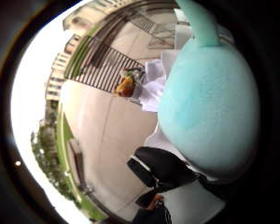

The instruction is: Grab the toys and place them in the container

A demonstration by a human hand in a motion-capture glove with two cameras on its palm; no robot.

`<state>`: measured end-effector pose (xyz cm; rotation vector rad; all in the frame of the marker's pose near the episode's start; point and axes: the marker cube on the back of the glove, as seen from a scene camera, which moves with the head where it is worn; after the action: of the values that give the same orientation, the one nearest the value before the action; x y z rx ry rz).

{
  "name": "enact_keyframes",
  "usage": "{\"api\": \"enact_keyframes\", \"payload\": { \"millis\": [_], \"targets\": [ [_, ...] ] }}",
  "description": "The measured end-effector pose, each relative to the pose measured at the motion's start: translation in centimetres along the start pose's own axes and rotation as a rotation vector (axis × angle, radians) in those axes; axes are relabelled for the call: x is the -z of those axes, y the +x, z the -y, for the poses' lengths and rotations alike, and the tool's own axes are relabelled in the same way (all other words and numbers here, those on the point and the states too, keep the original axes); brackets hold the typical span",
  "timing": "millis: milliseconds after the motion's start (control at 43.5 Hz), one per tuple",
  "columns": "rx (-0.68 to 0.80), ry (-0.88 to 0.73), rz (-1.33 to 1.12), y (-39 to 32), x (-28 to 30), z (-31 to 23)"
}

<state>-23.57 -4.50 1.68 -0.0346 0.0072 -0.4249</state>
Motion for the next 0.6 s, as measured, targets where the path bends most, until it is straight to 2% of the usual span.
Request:
{"api": "enact_keyframes", "payload": {
  "millis": [92, 253, 437, 598],
  "targets": [
    [-0.053, 0.004, 0.052, 1.0, 0.3, -0.1],
    [0.017, 0.063, 0.057, 4.5, 1.7, -1.6],
    [-0.009, 0.144, 0.003, 8.0, 3.2, -3.6],
    [-0.135, 0.184, -0.149, 8.0, 5.3, -7.5]
  ]
}}
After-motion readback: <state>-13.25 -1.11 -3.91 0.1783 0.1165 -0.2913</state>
